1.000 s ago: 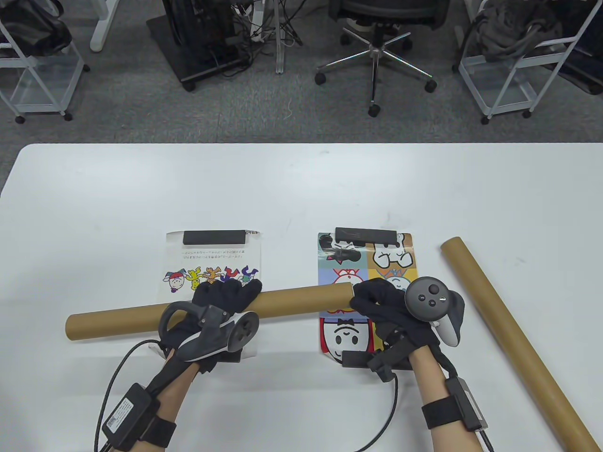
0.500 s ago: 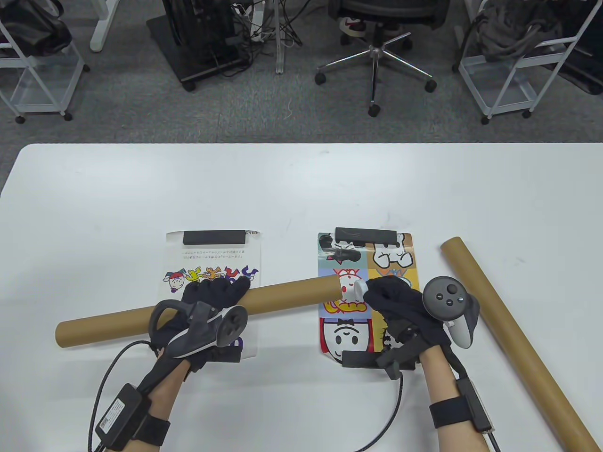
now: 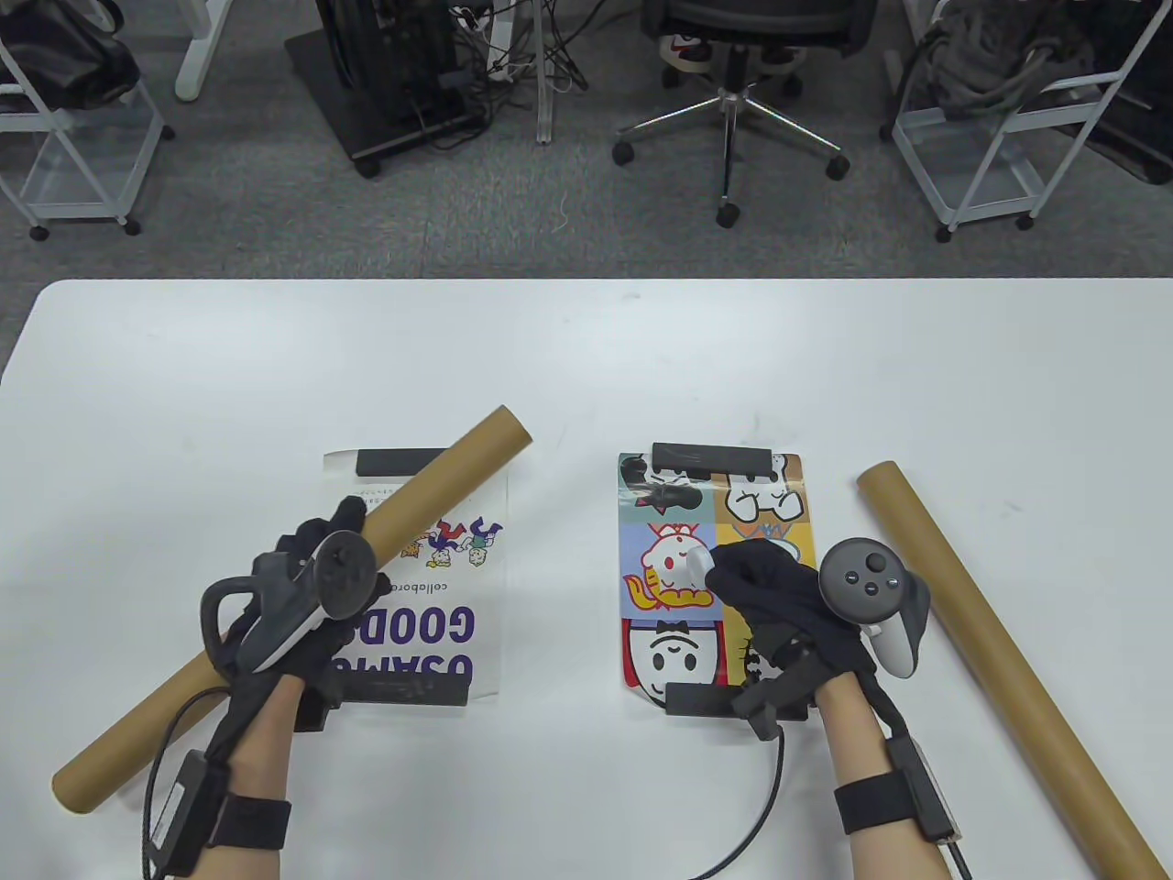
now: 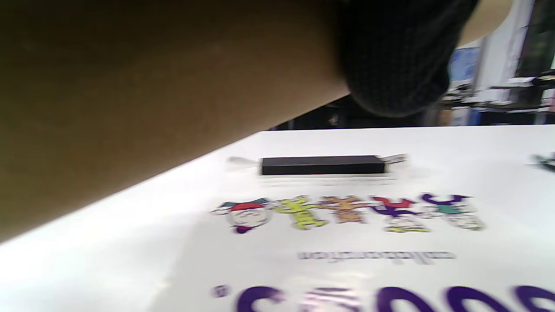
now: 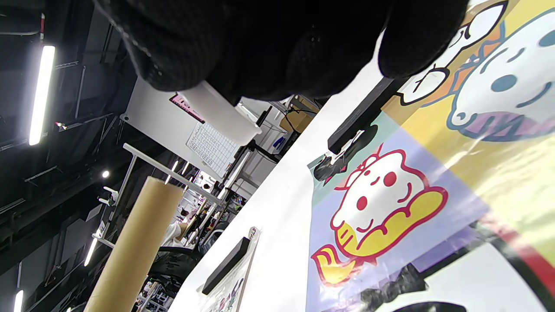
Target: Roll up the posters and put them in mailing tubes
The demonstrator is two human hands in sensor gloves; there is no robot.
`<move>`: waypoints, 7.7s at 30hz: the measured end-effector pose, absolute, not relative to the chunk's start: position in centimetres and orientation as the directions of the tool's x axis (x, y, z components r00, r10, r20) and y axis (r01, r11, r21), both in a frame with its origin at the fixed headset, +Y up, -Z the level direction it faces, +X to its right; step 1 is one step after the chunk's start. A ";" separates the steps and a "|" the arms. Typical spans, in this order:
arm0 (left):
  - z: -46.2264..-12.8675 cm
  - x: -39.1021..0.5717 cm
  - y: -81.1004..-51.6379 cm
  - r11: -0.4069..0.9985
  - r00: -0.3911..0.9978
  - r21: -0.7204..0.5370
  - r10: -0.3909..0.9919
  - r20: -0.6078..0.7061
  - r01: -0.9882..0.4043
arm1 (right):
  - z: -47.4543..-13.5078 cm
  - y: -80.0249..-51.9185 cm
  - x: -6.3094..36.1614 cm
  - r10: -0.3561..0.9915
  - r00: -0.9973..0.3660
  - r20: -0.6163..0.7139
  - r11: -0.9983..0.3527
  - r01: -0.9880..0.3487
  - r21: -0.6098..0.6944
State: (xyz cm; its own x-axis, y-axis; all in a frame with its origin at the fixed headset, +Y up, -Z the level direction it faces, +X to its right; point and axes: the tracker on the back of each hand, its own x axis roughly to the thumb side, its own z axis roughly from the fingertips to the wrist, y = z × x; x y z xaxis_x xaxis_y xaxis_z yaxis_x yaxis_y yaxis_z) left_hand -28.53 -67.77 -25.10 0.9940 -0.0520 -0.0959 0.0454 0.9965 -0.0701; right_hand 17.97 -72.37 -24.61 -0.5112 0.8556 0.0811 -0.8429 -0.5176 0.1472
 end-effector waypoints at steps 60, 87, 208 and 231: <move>-25.9 -31.9 -69.7 0.981 0.929 -0.170 0.024 -0.370 -0.093 | -24.6 -72.4 17.3 0.856 -0.511 0.084 -0.517 -0.836 0.183; -25.8 -31.5 -69.4 0.986 0.945 -0.147 0.021 -0.327 -0.073 | -22.4 -72.0 21.3 -0.189 -0.965 -0.180 -0.970 0.154 0.190; -39.8 -19.6 -71.7 0.866 0.869 -0.111 -0.470 0.154 0.488 | -23.5 -72.8 20.6 0.440 -0.897 0.044 -0.873 -0.416 0.255; -31.5 -20.7 -64.8 0.935 0.958 -0.248 -0.208 0.195 0.254 | -23.4 -72.6 19.7 0.454 -0.887 0.086 -0.868 -0.419 0.269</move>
